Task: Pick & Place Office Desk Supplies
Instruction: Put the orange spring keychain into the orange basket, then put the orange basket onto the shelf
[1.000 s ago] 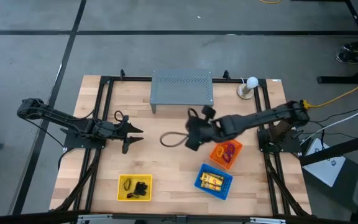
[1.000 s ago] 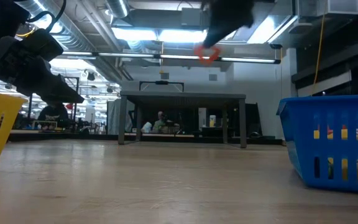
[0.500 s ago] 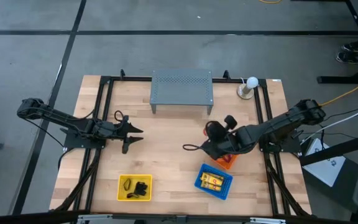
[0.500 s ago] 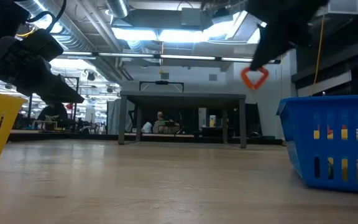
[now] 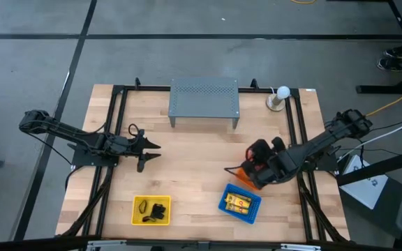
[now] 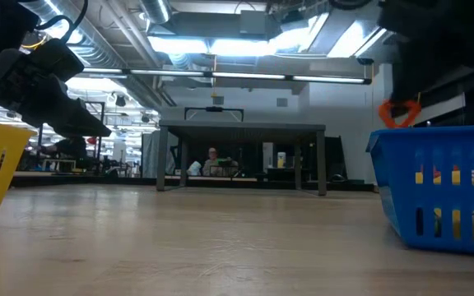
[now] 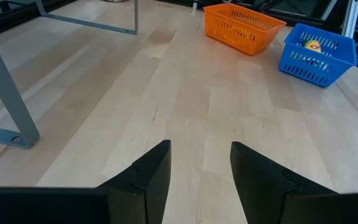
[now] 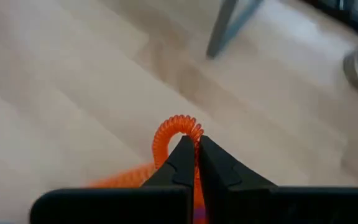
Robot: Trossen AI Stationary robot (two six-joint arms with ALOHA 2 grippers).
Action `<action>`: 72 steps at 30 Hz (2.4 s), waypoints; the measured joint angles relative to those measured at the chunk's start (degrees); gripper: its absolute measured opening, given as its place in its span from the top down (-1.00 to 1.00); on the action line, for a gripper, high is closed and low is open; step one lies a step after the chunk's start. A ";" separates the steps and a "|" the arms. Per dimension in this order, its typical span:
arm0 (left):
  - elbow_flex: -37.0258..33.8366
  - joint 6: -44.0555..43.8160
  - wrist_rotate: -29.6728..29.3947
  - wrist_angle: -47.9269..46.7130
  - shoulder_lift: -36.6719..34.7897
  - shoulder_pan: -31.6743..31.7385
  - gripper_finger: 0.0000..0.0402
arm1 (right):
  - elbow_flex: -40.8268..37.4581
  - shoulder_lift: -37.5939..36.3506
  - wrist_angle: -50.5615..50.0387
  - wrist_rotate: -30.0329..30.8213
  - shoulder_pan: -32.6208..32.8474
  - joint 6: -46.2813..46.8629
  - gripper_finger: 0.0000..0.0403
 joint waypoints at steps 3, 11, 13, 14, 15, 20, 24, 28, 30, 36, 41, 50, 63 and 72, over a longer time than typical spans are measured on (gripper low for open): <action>0.00 0.00 0.00 -0.04 -0.01 0.00 0.20 | 0.00 0.00 0.05 -2.13 2.34 3.27 0.97; 0.00 0.00 -0.04 -0.02 -0.02 -0.02 0.20 | -2.28 0.74 2.62 -6.03 8.33 11.54 0.97; 0.00 0.00 -0.04 -0.02 -0.02 0.00 0.20 | -4.31 0.76 3.95 -6.57 9.18 13.63 0.97; 0.00 -0.01 -0.03 0.00 -0.01 -0.01 0.20 | -5.49 0.76 4.78 -6.63 9.40 14.54 0.97; 0.00 -0.02 -0.04 0.01 -0.02 0.00 0.20 | -6.71 0.78 5.76 -6.68 9.54 15.19 0.97; 0.00 -0.02 -0.04 0.20 -0.02 0.00 0.20 | -9.93 0.79 7.32 -5.85 9.54 15.19 0.95; 0.00 -0.04 -0.04 0.21 -0.02 0.00 0.20 | -9.62 0.79 7.70 -3.30 9.40 11.58 0.80; 0.00 -0.04 -0.04 0.22 0.00 -0.02 0.20 | -8.46 0.79 7.81 -3.09 9.22 10.10 0.49; 0.00 -0.04 -0.04 0.22 -0.02 -0.01 0.20 | -7.95 0.79 7.86 -3.15 9.22 9.61 0.34; 0.00 -0.04 -0.04 0.22 0.00 0.00 0.20 | -6.77 0.79 8.13 -1.77 9.22 9.04 0.02; 0.00 3.07 0.49 4.39 0.00 0.00 0.20 | -5.02 0.79 16.03 10.99 10.05 -3.31 -0.07; 0.10 8.39 1.16 7.59 -4.35 -0.01 0.20 | -1.45 0.79 21.86 21.55 12.55 -21.07 -0.07; 14.88 11.66 1.11 -12.95 -9.27 -1.06 0.20 | -1.14 0.76 21.42 21.30 13.94 -31.03 -0.08; 16.44 13.28 1.14 -14.09 -10.34 -3.90 0.20 | -1.14 0.72 25.09 26.70 13.95 -24.72 -0.08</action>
